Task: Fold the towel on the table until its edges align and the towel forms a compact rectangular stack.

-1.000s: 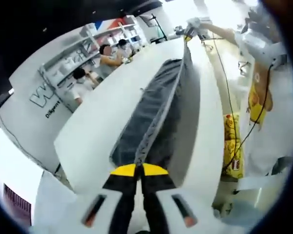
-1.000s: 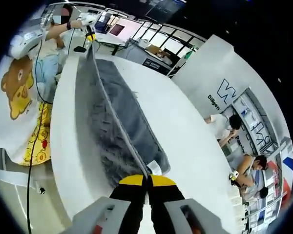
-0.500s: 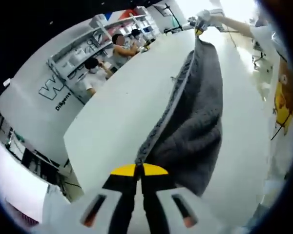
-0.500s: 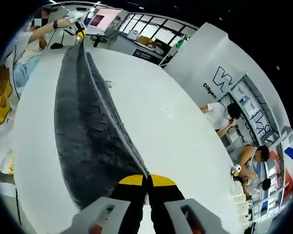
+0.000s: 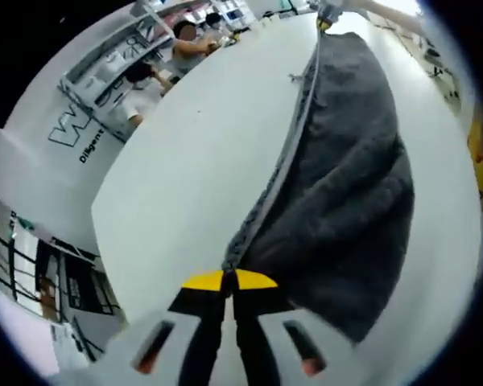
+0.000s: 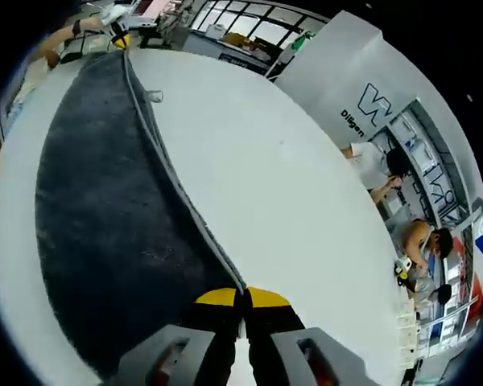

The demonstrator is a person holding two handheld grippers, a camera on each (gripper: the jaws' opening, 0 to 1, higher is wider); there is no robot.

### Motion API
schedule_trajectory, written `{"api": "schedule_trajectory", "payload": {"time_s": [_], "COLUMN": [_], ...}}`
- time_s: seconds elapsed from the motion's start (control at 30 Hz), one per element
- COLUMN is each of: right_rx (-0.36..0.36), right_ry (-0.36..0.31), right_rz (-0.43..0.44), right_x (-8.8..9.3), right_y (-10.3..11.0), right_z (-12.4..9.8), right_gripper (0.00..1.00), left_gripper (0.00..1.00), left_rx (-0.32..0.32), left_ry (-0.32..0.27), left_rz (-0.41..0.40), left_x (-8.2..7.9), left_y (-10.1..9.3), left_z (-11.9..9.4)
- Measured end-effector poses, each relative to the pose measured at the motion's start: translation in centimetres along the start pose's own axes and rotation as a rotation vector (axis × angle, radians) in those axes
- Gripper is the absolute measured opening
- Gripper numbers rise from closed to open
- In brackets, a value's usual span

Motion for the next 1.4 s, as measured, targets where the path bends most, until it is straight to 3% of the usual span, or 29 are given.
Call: {"api": "schedule_trajectory", "payload": {"time_s": [0.5,0.7,0.8,0.83,0.93,1.07,1.17,1.2,1.27,1.33,1.4], "right_rx": [0.005,0.077,0.110,0.131,0.168,0.216,0.224,0.219,0.202,0.182,0.164], "right_ry": [-0.006,-0.051,-0.176,-0.223,-0.297,-0.339,-0.393,-0.394,-0.401,-0.374,-0.333], "right_rz": [0.025,0.077,0.190,0.227,0.236,0.193,0.211,0.211,0.226,0.225,0.227], "right_x": [1.1,1.4,1.0,0.9,0.5,0.1,-0.5,-0.5,-0.7,-0.7,-0.6], "right_y": [0.6,-0.2,-0.2,-0.3,0.4,2.7,6.3,6.7,10.3,13.1,16.0], "right_z": [0.9,-1.0,-2.9,-4.1,-7.0,-11.0,-14.3,-14.6,-16.7,-17.9,-19.2], "right_gripper": [0.06,0.32,0.39,0.44,0.48,0.50,0.59,0.63,0.69,0.74,0.80], "left_gripper": [0.08,0.34,0.51,0.54,0.63,0.67,0.83,0.87,0.93,0.99,0.99], "left_rx": [0.011,-0.057,-0.088,-0.126,-0.168,-0.196,-0.153,-0.137,-0.076,-0.020,-0.011], "left_ry": [0.043,0.039,0.035,0.023,-0.055,-0.228,-0.302,-0.312,-0.304,-0.291,-0.289], "left_rz": [0.003,-0.002,0.006,0.015,-0.005,-0.093,-0.169,-0.179,-0.243,-0.286,-0.308], "left_x": [0.4,0.4,0.4,0.3,-0.1,-1.1,-1.2,-1.2,-0.7,-0.1,0.5], "left_y": [-0.2,0.5,0.4,0.5,-0.1,-1.8,-4.2,-4.9,-8.2,-10.9,-13.2], "left_z": [1.2,-0.1,-1.6,-2.5,-4.8,-8.7,-11.0,-11.6,-13.6,-14.8,-15.9]}}
Point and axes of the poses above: the point that each gripper's makers call its tool centre point, and the gripper's own axes: z roughly forward along the fingers, y roughly to its left, x roughly out of its underside, the point moved 8 cm from there along -z, roughly backward along the fingers, and after that the axes turned 11 degrees about -y, right-handed, at the moved point
